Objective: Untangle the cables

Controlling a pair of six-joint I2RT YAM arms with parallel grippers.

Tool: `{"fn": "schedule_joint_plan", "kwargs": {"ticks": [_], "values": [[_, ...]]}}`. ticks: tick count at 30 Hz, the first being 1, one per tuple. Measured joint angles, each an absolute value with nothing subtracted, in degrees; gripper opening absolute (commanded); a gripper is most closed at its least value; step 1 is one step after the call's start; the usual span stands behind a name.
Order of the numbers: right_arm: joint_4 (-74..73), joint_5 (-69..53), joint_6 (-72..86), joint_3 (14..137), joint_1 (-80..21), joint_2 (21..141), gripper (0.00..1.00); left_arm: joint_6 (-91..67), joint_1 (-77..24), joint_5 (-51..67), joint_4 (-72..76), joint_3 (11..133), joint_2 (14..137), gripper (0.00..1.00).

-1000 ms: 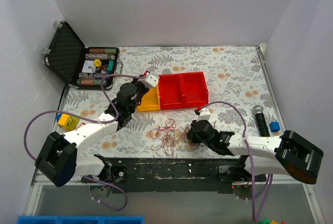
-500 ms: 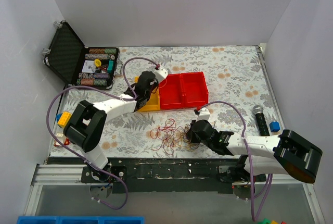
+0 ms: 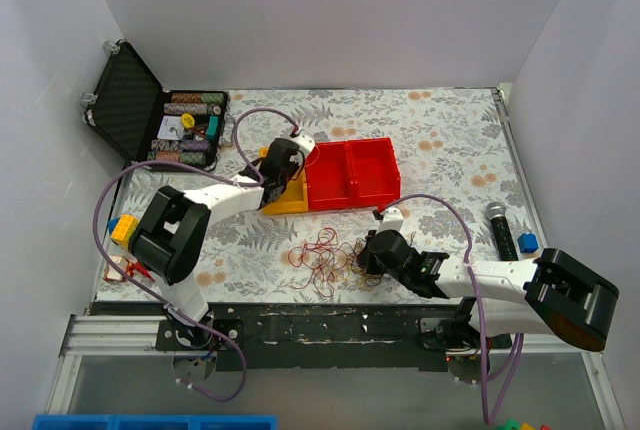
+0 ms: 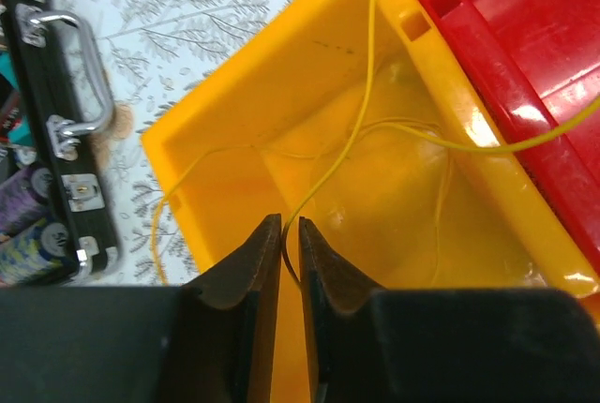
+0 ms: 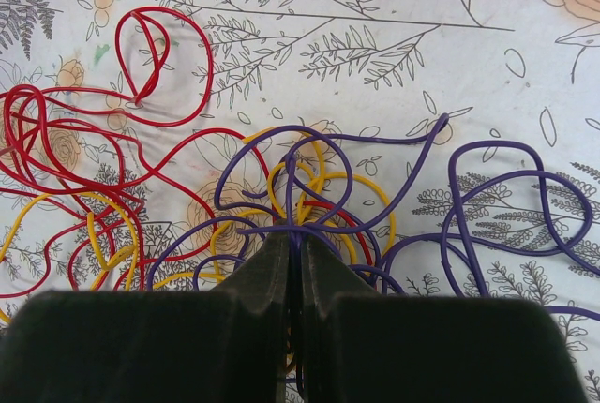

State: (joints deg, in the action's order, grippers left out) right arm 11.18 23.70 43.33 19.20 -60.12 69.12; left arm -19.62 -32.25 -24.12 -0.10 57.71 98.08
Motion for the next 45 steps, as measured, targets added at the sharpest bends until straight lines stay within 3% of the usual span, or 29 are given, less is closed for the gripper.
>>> {"fn": "schedule_joint_plan", "kwargs": {"ticks": [3, 9, 13, 22, 29, 37, 45], "values": [[11.2, 23.7, 43.3, 19.2, -60.1, 69.1, 0.01, -21.6, -32.2, -23.3, -2.3, 59.5, 100.5, 0.20], [11.6, 23.7, 43.4, 18.9, -60.1, 68.9, 0.01, -26.3, -30.7, -19.0, -7.5, 62.2, 101.6, 0.61], [11.7, 23.7, 43.4, 18.9, -60.1, 68.9, 0.01, -28.2, -29.8, -14.1, -11.3, 63.4, 99.0, 0.74], [11.9, 23.7, 43.4, 18.9, -60.1, 69.1, 0.01, -27.9, -29.3, -2.0, -16.3, 67.5, 87.9, 0.73], [12.7, 23.7, 43.4, 18.9, -60.1, 69.6, 0.01, -31.0, -29.6, 3.9, -14.9, 75.4, 94.3, 0.69], [12.7, 23.8, 43.4, 18.9, -60.1, 69.7, 0.01, -33.5, -30.2, -0.8, -13.1, 79.6, 108.3, 0.54], [14.3, 23.7, 43.4, 19.0, -60.1, 70.8, 0.01, -33.4, -30.2, -4.3, -8.4, 77.8, 106.9, 0.40]]}}
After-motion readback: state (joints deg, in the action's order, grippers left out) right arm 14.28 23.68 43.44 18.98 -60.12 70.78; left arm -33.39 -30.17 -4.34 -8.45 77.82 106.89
